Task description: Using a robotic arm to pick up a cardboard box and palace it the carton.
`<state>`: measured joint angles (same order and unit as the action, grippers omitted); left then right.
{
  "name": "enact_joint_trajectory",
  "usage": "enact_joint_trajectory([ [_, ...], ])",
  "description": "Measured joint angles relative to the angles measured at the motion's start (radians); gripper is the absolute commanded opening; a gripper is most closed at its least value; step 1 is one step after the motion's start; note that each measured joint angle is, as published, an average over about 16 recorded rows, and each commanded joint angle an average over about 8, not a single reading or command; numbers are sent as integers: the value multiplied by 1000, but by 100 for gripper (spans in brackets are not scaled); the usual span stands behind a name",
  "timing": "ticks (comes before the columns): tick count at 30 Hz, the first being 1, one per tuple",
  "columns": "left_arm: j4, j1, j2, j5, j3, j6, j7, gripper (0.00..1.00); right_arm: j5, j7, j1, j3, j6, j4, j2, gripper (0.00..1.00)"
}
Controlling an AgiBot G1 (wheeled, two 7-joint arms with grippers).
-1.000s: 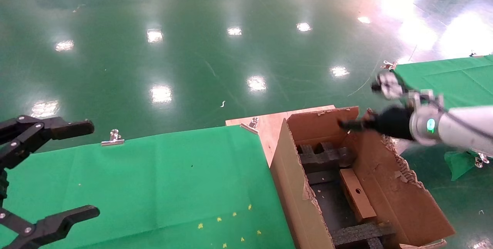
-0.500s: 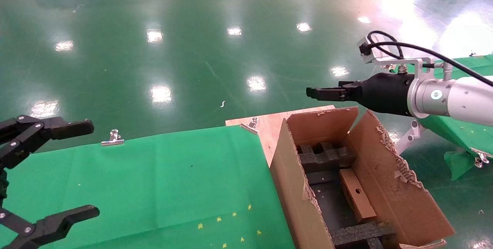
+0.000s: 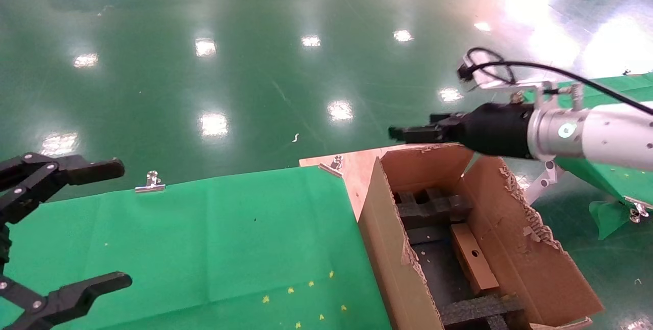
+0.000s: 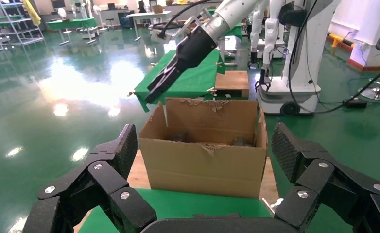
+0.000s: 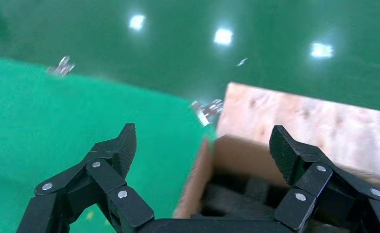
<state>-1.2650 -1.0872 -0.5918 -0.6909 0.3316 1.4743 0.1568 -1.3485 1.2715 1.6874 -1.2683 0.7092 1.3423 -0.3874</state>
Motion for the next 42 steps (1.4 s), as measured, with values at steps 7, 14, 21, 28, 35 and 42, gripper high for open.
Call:
enact_joint_trajectory([
  [7,0,0,0,0,0,0,0,100,82,-143,-81,131,104,-8,-30,100],
  [14,0,0,0,0,0,0,0,100,164,-287,-163,262,209,-15,-59,100],
  [21,0,0,0,0,0,0,0,100,246,-432,-244,394,313,-23,-89,100],
  [28,0,0,0,0,1,0,0,100,328,-576,-326,525,418,-31,-119,100],
  [35,0,0,0,0,1,0,0,100,411,-720,-407,657,523,-39,-149,100],
  [42,0,0,0,0,1,0,0,100,481,-844,-477,770,612,-45,-174,100],
])
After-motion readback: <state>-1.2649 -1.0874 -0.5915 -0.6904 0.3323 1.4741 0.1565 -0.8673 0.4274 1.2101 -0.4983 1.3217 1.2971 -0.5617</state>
